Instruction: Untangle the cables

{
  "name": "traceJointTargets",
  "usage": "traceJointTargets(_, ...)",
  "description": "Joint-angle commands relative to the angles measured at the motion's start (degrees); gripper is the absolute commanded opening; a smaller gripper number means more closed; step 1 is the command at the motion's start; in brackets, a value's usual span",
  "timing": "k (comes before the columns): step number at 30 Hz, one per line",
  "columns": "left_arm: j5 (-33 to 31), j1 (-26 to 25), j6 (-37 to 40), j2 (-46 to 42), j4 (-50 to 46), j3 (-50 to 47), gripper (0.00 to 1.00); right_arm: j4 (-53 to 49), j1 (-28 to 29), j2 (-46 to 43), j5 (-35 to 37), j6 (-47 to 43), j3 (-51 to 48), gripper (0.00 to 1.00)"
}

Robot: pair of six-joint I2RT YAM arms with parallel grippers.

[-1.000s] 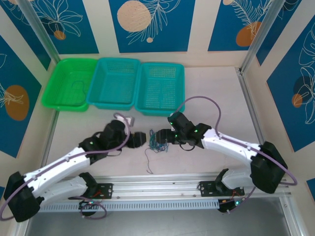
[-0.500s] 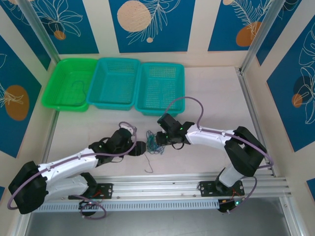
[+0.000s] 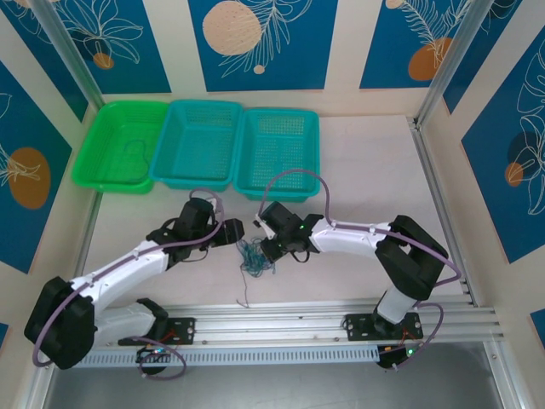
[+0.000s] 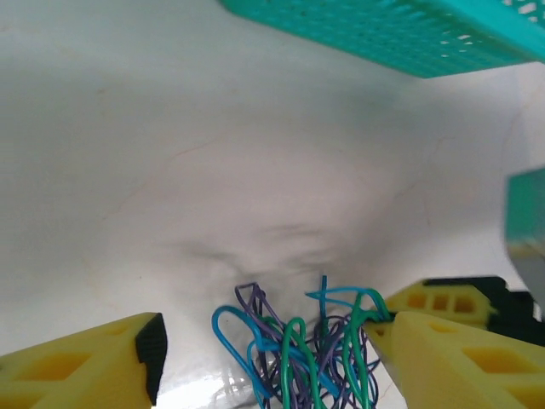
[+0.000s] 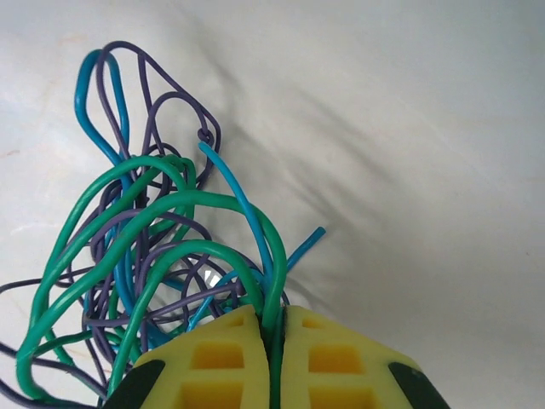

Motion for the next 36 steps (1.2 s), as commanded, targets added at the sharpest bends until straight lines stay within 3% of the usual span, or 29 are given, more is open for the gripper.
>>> traceJointTargets(1, 5.67, 0.47, -1.97, 2.24, 1.73, 1.08, 0.61, 0.5, 0.2, 0.84, -0.81, -1.39, 1.59, 0.0)
traceJointTargets(5, 3.55, 0.51, -4.01, 4.32, 0.34, -0.92, 0.38, 0.43, 0.12, 1.13, 0.85, -0.2, 1.98, 0.0)
traceJointTargets(9, 3.12, 0.5, -6.31, 5.44, 3.67, -4.7, 0.3, 0.67, 0.19, 1.19, -0.14, 0.42, 2.08, 0.0)
traceJointTargets(15, 6.7, 0.31, -5.89, 7.85, 11.36, -6.24, 0.35, 1.47, 0.55, 1.53, -1.87, 0.53, 2.64, 0.0)
traceJointTargets(20, 7.07, 0.26, -5.82, 7.81, 13.57, -7.2, 0.48, 1.16, 0.79, 1.94, -1.83, 0.87, 3.04, 0.0)
traceJointTargets(31, 7.23, 0.21, -7.88, 4.43, 20.58, -11.31, 0.46, 0.59, 0.7, 1.8, -1.21, 0.73, 3.13, 0.0)
traceJointTargets(36, 8.4, 0.29, -8.3, 5.73, 24.09, -11.68, 0.51, 0.76, 0.72, 1.72, -1.85, 0.78, 3.26, 0.0)
